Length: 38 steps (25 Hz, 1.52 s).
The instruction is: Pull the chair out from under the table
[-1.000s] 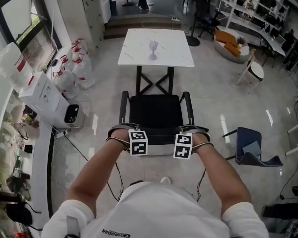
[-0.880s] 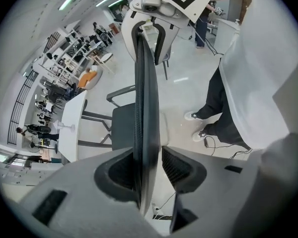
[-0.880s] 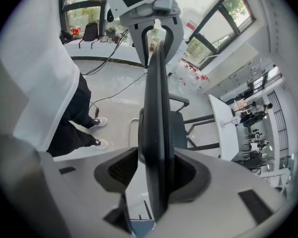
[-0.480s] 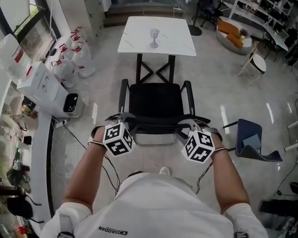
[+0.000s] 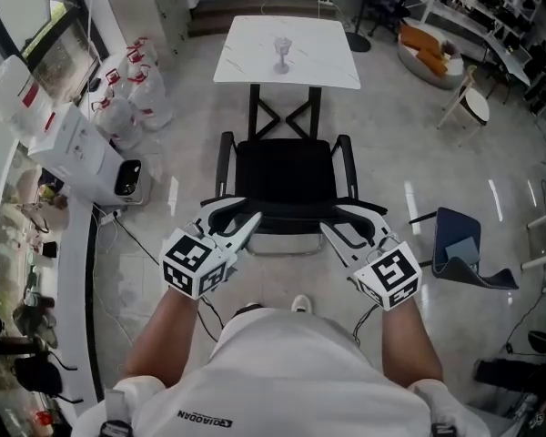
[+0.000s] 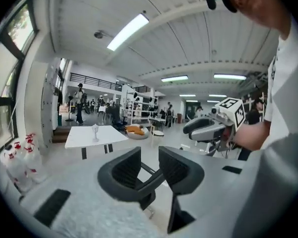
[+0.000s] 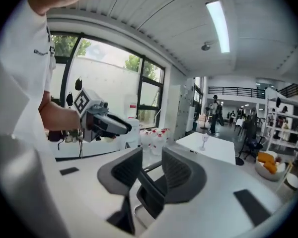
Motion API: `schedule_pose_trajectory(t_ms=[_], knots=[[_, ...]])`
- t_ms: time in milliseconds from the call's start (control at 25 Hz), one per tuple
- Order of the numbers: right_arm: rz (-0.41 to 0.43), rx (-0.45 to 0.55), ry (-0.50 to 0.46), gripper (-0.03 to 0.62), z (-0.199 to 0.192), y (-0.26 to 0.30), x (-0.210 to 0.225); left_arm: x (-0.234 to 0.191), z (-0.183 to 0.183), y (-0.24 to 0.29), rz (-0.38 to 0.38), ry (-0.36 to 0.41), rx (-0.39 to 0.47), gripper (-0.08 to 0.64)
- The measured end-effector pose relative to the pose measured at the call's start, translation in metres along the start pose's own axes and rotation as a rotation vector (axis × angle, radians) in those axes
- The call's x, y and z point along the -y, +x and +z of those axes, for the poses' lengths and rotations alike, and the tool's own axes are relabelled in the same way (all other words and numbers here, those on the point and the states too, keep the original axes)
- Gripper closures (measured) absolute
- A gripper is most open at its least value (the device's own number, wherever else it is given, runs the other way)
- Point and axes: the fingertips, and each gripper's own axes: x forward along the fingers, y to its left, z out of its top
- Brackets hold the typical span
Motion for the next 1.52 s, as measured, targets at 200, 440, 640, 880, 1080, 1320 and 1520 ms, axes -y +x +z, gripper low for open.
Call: schedule_pose_trajectory(t_ms=[200,440,640,880,1080,1320,1520], knots=[[-0.054,0.161,0.188,0.463,0.022,-0.01,0.015,0.007,0.014,-0.005,0.011,-0.022,0.091,0.439],[-0.104,0.227,0.33,0.466,0.023,-0.018,0.032,0.016,0.034,-0.01,-0.001,0.023,0.168,0.439],[-0.107,0.212,0.306,0.468,0.024,-0.016,0.03,0.014,0.044,-0.01,-0.003,0.027,0.177,0.439],[-0.103,0.202,0.267,0.471,0.025,-0.017,0.026,0.014,0.043,-0.01,0.004,0.033,0.165,0.44],[-0.104,0.179,0.234,0.491,0.02,-0.016,0.023,0.015,0.039,-0.008,0.003,0.03,0.147,0.461],[-0.097,0.159,0.215,0.548,0.016,-0.014,0.02,0.016,0.036,-0.007,0.009,0.049,0.128,0.508],[-0.088,0.158,0.214,0.572,0.016,-0.011,0.017,0.016,0.038,-0.008,0.015,0.062,0.131,0.527]])
